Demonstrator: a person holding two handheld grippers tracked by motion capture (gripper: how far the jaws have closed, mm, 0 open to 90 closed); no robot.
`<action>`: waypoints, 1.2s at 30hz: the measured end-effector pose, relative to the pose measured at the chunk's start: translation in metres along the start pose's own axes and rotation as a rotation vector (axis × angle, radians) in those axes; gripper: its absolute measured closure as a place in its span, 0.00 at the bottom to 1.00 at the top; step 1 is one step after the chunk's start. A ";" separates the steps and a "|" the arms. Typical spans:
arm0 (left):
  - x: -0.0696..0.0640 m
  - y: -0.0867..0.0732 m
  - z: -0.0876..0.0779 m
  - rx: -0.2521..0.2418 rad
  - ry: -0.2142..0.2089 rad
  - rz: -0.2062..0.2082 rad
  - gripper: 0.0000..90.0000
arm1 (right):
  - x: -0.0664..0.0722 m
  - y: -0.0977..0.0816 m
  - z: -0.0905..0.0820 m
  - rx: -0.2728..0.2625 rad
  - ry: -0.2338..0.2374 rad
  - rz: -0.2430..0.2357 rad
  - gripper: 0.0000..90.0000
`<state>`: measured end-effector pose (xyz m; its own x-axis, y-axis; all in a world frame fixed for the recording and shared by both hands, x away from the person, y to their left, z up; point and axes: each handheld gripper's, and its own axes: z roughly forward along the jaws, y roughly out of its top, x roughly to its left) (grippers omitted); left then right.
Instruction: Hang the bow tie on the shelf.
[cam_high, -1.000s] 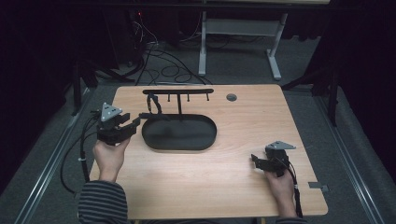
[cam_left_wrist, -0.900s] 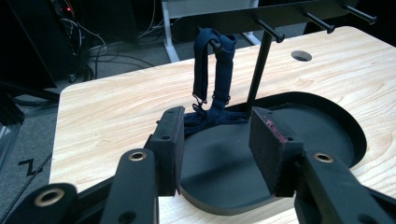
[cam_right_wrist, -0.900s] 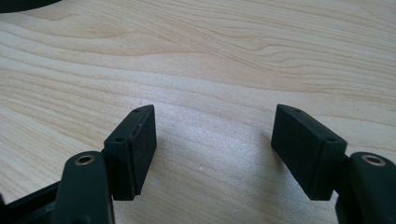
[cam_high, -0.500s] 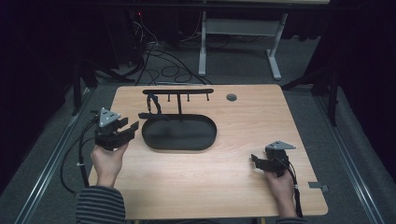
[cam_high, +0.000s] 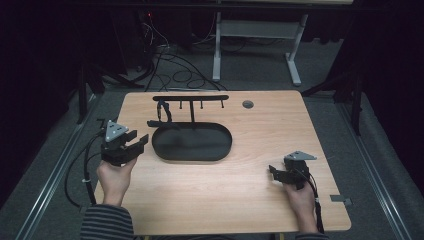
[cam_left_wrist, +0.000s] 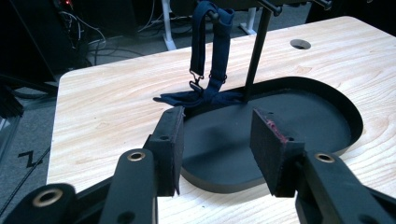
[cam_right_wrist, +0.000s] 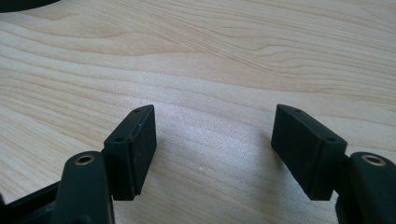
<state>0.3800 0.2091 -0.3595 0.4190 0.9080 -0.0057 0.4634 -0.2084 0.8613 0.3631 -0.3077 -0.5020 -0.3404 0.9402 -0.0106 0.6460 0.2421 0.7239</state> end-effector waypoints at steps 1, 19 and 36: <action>0.000 0.000 0.000 0.000 0.000 0.000 0.61 | 0.000 0.000 0.000 0.000 0.000 0.000 0.36; -0.003 -0.018 -0.001 0.014 -0.027 -0.028 0.61 | 0.000 0.000 0.000 0.000 0.000 0.001 0.36; 0.003 -0.039 -0.001 0.034 -0.039 -0.077 0.60 | 0.000 0.000 0.000 0.000 -0.001 0.001 0.36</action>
<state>0.3625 0.2208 -0.3928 0.4106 0.9072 -0.0913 0.5215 -0.1516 0.8397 0.3630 -0.3074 -0.5020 -0.3394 0.9406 -0.0107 0.6464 0.2414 0.7238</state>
